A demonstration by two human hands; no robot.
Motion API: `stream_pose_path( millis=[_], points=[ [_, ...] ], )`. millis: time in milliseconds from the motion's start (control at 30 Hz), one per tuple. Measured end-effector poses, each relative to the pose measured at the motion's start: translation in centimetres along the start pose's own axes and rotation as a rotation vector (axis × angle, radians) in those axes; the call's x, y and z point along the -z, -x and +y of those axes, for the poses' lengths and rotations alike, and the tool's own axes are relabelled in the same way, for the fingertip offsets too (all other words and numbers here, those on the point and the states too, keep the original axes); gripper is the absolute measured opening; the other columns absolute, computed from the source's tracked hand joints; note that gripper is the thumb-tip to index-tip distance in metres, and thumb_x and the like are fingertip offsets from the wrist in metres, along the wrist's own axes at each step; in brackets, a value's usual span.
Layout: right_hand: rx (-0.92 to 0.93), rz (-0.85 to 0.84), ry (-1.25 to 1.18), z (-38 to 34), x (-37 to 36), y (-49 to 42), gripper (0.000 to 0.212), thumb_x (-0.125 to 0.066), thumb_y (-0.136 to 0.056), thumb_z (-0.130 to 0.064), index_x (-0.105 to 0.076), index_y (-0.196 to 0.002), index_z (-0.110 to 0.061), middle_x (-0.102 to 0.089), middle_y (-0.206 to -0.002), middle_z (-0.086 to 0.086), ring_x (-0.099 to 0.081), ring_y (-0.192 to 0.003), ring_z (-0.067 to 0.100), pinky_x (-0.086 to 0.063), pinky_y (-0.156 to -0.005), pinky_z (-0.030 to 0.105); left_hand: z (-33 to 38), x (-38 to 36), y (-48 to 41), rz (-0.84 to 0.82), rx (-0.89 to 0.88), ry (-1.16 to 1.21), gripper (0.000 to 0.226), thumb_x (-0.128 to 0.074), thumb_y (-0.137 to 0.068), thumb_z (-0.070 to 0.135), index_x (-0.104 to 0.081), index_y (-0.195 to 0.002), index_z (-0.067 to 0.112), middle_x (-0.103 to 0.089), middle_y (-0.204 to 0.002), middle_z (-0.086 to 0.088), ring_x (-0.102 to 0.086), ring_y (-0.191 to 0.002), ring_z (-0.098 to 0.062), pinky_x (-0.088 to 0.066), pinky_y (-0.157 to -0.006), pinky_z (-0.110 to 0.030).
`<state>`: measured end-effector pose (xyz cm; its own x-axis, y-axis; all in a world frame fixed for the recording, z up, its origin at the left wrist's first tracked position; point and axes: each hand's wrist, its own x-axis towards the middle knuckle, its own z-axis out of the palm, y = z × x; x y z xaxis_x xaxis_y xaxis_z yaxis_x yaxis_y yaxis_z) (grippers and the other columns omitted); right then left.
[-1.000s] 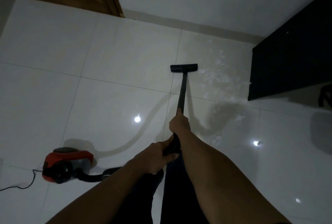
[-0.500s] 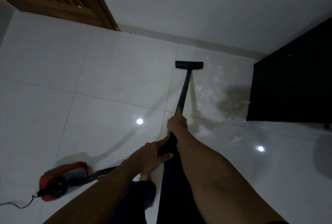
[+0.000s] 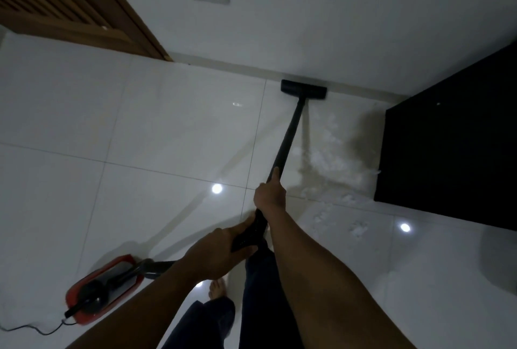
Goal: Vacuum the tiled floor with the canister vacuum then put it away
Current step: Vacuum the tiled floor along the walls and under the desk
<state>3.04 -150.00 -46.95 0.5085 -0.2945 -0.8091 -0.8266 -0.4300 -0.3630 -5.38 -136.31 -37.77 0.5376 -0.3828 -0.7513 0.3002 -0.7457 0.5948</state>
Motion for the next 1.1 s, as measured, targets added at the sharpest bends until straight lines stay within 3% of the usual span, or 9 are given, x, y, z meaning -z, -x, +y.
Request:
stream_pose_path(
  millis=[100, 200, 300, 467, 667, 767, 900, 1000, 1100],
  points=[
    [-0.028, 0.000, -0.023, -0.6, 1.1, -0.4, 0.071, -0.043, -0.101, -0.016, -0.006, -0.159, -0.033, -0.057, -0.132, 0.015, -0.063, -0.104, 0.028, -0.049, -0.075, 0.031, 0.8, 0.5, -0.8, 0.008, -0.001, -0.004, 0.071, -0.054, -0.099, 0.046, -0.013, -0.156, 0.041, -0.064, -0.090, 0.012, -0.056, -0.061, 0.002, -0.044, -0.064, -0.013],
    [-0.042, -0.019, -0.009, -0.6, 1.9, -0.9, 0.071, -0.044, -0.101, -0.015, -0.007, -0.159, -0.032, -0.056, -0.132, 0.015, -0.062, -0.102, 0.027, -0.049, -0.073, 0.030, 1.2, 0.5, -1.7, -0.009, -0.021, 0.016, 0.072, -0.055, -0.097, 0.048, -0.018, -0.157, 0.039, -0.061, -0.089, 0.012, -0.054, -0.060, 0.003, -0.040, -0.064, -0.014],
    [-0.056, -0.042, 0.009, -0.1, 2.2, -1.1, 0.072, -0.045, -0.100, -0.015, -0.007, -0.159, -0.033, -0.056, -0.132, 0.016, -0.062, -0.101, 0.026, -0.053, -0.076, 0.033, 1.1, -0.2, -2.2, -0.029, -0.015, 0.001, 0.073, -0.055, -0.097, 0.047, -0.015, -0.157, 0.038, -0.067, -0.098, 0.007, -0.058, -0.066, -0.001, -0.046, -0.067, -0.017],
    [-0.058, -0.050, -0.026, 0.9, 2.0, -1.5, 0.071, -0.044, -0.100, -0.017, -0.007, -0.158, -0.034, -0.055, -0.135, 0.016, -0.062, -0.104, 0.028, -0.054, -0.083, 0.034, 0.3, -1.5, -2.6, -0.035, -0.004, -0.021, 0.075, -0.050, -0.091, 0.058, 0.000, -0.147, 0.060, -0.067, -0.127, -0.001, -0.069, -0.097, -0.013, -0.057, -0.090, -0.038],
    [-0.034, -0.031, 0.001, 0.2, 2.7, -2.2, 0.070, -0.045, -0.101, -0.017, -0.009, -0.159, -0.032, -0.054, -0.136, 0.016, -0.061, -0.108, 0.029, -0.051, -0.083, 0.033, 1.9, -1.2, -3.6, -0.006, -0.013, -0.019, 0.073, -0.055, -0.099, 0.041, -0.014, -0.159, 0.033, -0.066, -0.125, -0.007, -0.067, -0.098, -0.021, -0.042, -0.074, -0.014],
    [-0.041, -0.019, 0.021, -0.1, 2.7, -1.9, 0.071, -0.046, -0.101, -0.016, -0.009, -0.159, -0.031, -0.055, -0.133, 0.015, -0.061, -0.108, 0.028, -0.052, -0.083, 0.034, 2.0, -0.8, -3.2, 0.018, -0.039, 0.023, 0.072, -0.056, -0.099, 0.040, -0.017, -0.158, 0.033, -0.065, -0.125, -0.005, -0.065, -0.104, -0.024, -0.041, -0.077, -0.015],
    [-0.058, -0.019, -0.001, 0.7, 2.4, -0.4, 0.072, -0.046, -0.101, -0.015, -0.007, -0.159, -0.030, -0.056, -0.132, 0.016, -0.062, -0.108, 0.029, -0.052, -0.084, 0.035, 0.8, -0.8, -1.9, -0.034, -0.086, 0.027, 0.072, -0.057, -0.098, 0.042, -0.018, -0.158, 0.035, -0.067, -0.124, -0.002, -0.062, -0.079, 0.000, -0.046, -0.075, -0.013],
    [-0.070, -0.020, -0.023, 1.5, 2.0, 0.4, 0.072, -0.044, -0.101, -0.014, -0.006, -0.159, -0.030, -0.056, -0.132, 0.017, -0.062, -0.108, 0.029, -0.052, -0.083, 0.034, -0.4, -1.1, -1.3, -0.057, -0.076, 0.037, 0.074, -0.055, -0.096, 0.048, -0.015, -0.158, 0.038, -0.068, -0.118, 0.001, -0.064, -0.078, -0.001, -0.055, -0.078, -0.022],
    [-0.078, -0.025, -0.011, 1.9, 1.8, 0.4, 0.072, -0.044, -0.100, -0.013, -0.007, -0.159, -0.030, -0.055, -0.134, 0.018, -0.061, -0.107, 0.030, -0.052, -0.080, 0.033, -0.1, -1.2, -1.1, -0.057, -0.088, 0.031, 0.072, -0.057, -0.098, 0.042, -0.017, -0.158, 0.036, -0.070, -0.106, 0.000, -0.059, -0.067, 0.001, -0.048, -0.068, -0.016]
  ],
)
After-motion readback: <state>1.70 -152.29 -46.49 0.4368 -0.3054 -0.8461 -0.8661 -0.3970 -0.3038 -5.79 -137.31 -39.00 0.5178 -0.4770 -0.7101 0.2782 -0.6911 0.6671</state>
